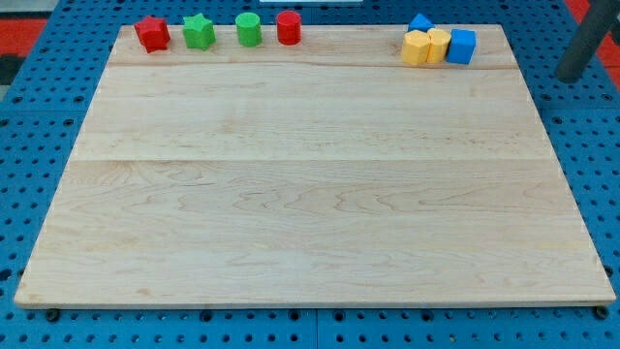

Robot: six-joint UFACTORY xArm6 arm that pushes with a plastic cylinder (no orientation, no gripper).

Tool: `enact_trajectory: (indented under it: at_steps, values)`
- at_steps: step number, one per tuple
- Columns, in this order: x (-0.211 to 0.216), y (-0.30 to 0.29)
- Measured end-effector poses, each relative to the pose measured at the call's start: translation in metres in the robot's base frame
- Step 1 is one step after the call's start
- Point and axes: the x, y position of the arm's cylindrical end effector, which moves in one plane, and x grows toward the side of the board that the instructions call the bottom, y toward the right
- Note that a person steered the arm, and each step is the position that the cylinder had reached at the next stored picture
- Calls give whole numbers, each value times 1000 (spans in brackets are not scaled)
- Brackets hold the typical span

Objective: Separate the blue triangle and yellow hexagon

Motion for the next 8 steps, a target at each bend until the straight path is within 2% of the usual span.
enact_trajectory:
  at_steps: [1, 3, 4, 8]
  values:
    - [-50, 1]
    - [-88, -57]
    - [-88, -108]
    - [-65, -224]
